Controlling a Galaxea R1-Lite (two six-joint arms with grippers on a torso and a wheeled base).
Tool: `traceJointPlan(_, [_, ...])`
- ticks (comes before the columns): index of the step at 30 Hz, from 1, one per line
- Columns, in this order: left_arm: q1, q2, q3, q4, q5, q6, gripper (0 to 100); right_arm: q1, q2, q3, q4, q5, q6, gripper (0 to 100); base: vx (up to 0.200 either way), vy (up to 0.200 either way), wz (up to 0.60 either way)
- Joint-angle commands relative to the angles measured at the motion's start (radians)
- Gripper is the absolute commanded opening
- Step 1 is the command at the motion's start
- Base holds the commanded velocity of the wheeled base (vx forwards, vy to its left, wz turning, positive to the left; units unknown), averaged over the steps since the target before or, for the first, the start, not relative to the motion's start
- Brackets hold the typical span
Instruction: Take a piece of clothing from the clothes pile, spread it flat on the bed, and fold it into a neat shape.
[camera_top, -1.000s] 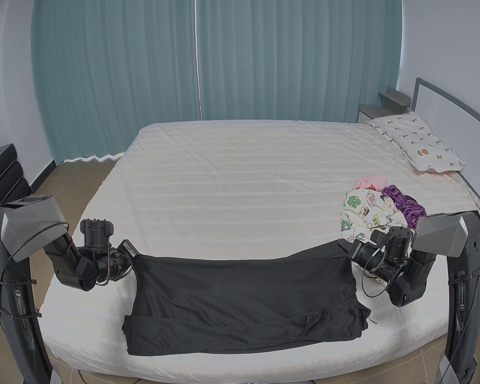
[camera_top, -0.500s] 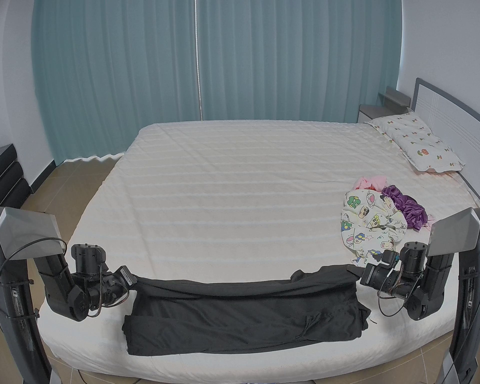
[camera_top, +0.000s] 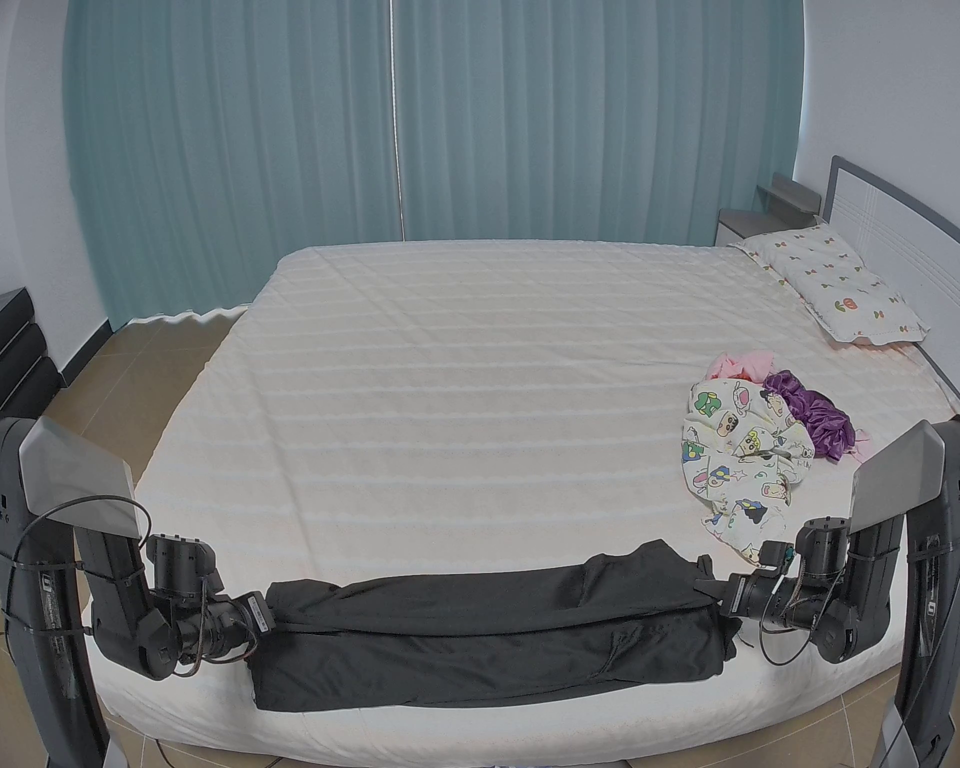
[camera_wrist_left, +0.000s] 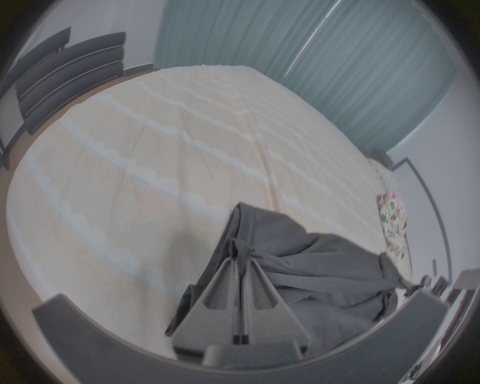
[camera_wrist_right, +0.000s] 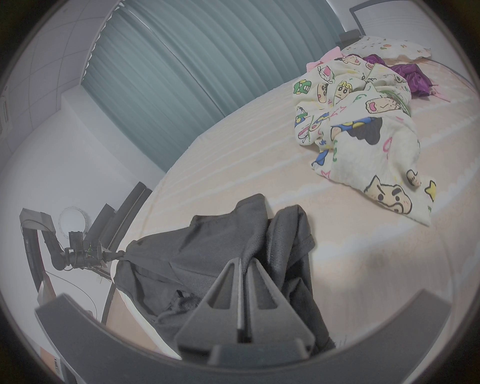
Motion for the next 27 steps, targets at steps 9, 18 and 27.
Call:
traceJointPlan(9, [-0.015,0.029,0.050,-0.002,0.027,0.017,100,0.001,0.029,0.023,-0.016,-0.002,-0.023,100,0.000,0.000,0.00])
traceJointPlan(18, [-0.021,0.020,0.067,-0.004,0.084,0.008,100,-0.033,-0.042,0.017,-0.016,0.003,0.023,100,0.000,0.000,0.00])
traceJointPlan(27, [0.072,-0.131,0.059,0.008,0.056,-0.162,100,-0.010,-0.111,-0.132,0.042,-0.002,0.198,100,0.000,0.000,0.00])
